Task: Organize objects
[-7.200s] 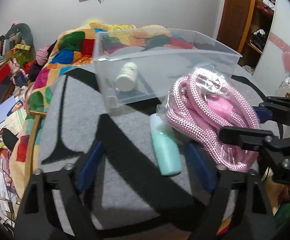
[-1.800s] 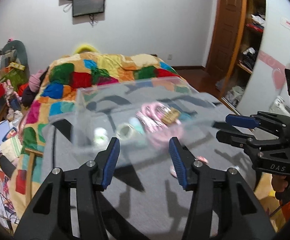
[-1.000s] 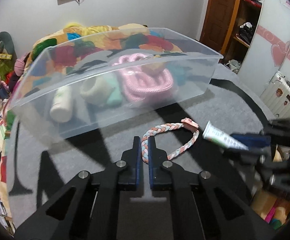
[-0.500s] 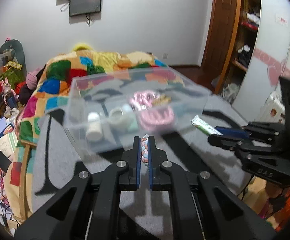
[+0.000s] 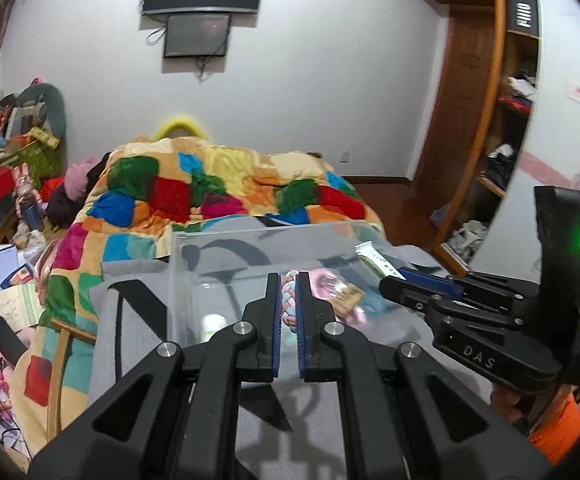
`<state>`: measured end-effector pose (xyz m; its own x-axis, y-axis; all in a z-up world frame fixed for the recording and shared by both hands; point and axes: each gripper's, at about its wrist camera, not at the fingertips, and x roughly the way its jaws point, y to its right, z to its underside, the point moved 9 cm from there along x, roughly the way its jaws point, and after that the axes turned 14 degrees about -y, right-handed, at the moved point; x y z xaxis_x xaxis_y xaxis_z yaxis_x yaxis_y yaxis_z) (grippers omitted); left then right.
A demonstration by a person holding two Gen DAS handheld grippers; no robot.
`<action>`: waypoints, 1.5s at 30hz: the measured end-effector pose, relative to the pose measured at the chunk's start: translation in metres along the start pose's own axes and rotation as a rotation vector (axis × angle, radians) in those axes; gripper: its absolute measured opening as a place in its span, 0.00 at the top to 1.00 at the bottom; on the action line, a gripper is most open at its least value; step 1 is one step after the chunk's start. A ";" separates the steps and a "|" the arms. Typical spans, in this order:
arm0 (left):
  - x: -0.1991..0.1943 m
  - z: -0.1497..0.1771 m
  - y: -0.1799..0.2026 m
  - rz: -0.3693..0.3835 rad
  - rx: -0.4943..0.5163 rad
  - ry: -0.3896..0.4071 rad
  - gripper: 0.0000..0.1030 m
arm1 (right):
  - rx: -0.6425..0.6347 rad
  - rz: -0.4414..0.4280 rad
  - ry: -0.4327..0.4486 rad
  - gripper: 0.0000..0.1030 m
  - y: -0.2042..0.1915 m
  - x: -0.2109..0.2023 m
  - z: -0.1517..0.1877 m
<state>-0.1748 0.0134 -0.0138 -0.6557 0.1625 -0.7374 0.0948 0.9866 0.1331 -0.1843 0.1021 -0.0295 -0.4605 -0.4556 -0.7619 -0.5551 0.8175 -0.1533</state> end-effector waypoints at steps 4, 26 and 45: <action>0.027 -0.003 -0.018 0.003 -0.054 -0.043 0.95 | 0.008 0.028 -0.044 0.85 0.004 0.028 -0.014; 0.033 0.028 -0.023 -0.014 -0.045 -0.110 0.81 | -0.058 0.000 -0.085 0.74 -0.010 0.025 0.006; 0.002 0.071 0.007 -0.042 -0.012 -0.015 0.18 | -0.052 0.056 0.045 0.20 0.000 -0.034 0.062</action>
<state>-0.1227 0.0218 -0.0615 -0.6472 0.1214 -0.7526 0.0589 0.9922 0.1095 -0.1256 0.1391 -0.0431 -0.5215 -0.4261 -0.7392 -0.5624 0.8232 -0.0778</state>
